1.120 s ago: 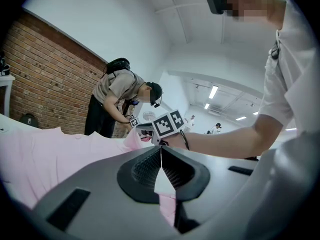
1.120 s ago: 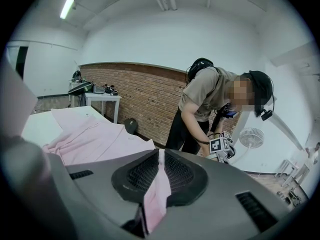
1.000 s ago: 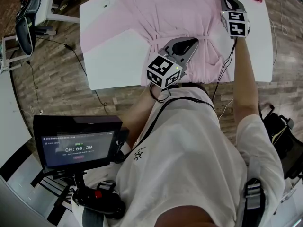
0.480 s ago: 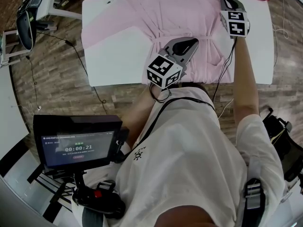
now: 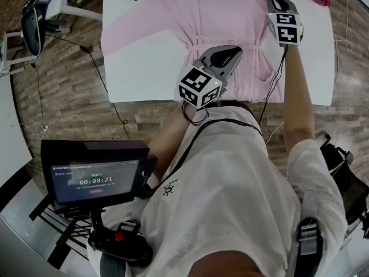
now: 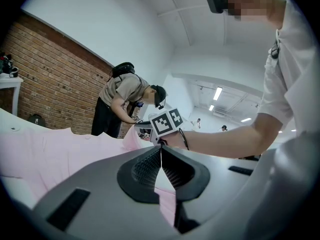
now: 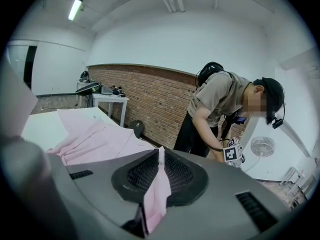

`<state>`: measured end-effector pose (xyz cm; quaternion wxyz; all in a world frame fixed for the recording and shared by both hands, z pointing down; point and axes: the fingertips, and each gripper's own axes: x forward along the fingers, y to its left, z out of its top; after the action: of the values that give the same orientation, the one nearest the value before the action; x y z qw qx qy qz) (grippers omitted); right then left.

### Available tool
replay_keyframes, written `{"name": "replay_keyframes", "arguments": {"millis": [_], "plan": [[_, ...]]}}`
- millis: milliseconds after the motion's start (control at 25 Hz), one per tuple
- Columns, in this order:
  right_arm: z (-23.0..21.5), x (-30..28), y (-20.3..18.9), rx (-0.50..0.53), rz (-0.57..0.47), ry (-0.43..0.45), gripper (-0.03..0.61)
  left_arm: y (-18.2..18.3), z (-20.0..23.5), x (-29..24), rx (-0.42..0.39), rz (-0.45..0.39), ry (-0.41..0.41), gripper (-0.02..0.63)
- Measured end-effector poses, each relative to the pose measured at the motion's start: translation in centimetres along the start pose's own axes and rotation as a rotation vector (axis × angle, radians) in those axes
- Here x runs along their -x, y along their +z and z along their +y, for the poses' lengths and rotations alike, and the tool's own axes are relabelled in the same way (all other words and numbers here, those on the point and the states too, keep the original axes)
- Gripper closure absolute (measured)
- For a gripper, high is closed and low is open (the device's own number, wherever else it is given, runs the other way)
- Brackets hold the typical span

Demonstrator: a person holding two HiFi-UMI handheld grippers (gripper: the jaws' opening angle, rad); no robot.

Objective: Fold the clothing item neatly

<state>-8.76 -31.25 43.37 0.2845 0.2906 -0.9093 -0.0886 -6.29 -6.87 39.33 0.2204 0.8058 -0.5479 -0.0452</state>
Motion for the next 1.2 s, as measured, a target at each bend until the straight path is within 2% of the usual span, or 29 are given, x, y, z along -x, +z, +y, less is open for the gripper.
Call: {"name": "replay_keyframes", "arguments": {"millis": [1200], "plan": [[5.5, -3.4, 3.0, 0.05, -0.036, 0.098, 0.538, -0.4, 2.6, 2.2, 0.028, -0.024, 0.075, 0.609]]}}
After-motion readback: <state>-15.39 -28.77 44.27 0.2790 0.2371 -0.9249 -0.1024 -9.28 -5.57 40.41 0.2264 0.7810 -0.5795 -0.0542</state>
